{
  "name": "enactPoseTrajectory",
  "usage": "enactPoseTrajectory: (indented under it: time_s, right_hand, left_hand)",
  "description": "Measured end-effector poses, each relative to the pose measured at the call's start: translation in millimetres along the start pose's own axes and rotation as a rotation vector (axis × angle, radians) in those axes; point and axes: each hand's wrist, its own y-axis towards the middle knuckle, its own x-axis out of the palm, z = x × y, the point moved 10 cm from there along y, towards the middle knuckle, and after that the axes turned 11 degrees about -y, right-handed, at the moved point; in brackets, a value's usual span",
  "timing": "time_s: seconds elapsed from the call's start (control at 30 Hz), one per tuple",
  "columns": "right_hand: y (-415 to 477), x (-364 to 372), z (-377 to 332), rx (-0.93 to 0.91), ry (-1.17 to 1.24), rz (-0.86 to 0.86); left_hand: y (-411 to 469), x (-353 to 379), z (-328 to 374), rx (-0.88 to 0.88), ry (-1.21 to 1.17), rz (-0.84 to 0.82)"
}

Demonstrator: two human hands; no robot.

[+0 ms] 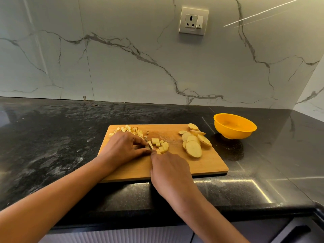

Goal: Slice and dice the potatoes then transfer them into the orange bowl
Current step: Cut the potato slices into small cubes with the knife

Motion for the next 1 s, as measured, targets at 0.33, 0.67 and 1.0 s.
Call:
enactPoseTrajectory:
  time_s: [0.33, 0.67, 1.0]
  right_hand:
    - [-45.4, -15.8, 33.7, 0.004, 0.203, 0.106]
    - [-13.3, -29.1, 68.5, 0.139, 0.171, 0.309]
    - [31.5, -20.0, 103.6, 0.258, 0.205, 0.434]
  left_hand:
    - [0.0, -1.0, -4.2, -0.013, 0.014, -0.008]
    - [0.6, -5.2, 2.4, 0.054, -0.085, -0.025]
    - [24.1, 69.9, 15.2, 0.083, 0.157, -0.483]
